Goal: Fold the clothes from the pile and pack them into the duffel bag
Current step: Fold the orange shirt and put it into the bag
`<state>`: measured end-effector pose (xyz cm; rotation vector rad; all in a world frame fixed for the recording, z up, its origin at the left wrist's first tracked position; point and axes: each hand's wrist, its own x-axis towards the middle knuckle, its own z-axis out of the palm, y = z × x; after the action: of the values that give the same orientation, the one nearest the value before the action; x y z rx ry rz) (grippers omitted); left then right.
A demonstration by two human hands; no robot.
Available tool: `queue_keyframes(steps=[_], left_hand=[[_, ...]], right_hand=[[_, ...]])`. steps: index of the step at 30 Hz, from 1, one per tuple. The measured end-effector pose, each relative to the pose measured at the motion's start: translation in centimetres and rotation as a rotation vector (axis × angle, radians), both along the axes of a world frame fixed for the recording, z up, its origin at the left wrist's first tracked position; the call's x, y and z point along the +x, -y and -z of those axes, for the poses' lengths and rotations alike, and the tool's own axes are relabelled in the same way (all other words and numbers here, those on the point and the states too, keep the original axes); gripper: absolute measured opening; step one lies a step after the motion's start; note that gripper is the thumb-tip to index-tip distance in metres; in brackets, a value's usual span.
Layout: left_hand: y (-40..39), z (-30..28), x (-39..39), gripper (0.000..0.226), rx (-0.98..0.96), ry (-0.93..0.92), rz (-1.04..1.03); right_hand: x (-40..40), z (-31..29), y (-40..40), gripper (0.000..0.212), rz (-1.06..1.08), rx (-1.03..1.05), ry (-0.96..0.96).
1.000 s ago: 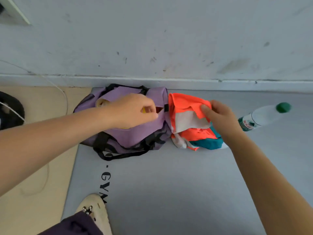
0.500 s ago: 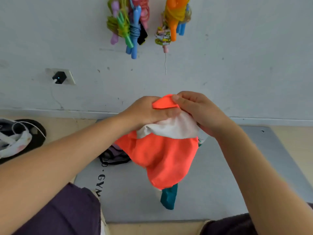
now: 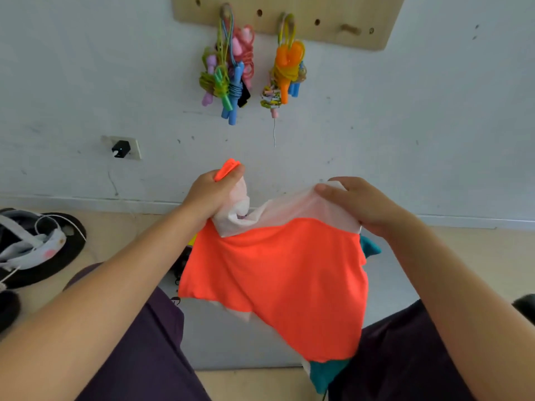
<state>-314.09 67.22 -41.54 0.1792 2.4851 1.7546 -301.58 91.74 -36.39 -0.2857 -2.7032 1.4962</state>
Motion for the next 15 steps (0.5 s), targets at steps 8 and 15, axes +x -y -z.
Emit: queue_keyframes(steps=[8,15], left_hand=[[0.7,4.8,-1.8,0.058,-0.322,-0.147,0.131],[-0.2,7.1,-3.5,0.06,-0.331,-0.11,0.232]], right_hand=[[-4.4,5.8,-2.3,0.041,0.41,0.042,-0.148],[-6.0,11.1,-1.3,0.027,0.287,-0.357,0.065]])
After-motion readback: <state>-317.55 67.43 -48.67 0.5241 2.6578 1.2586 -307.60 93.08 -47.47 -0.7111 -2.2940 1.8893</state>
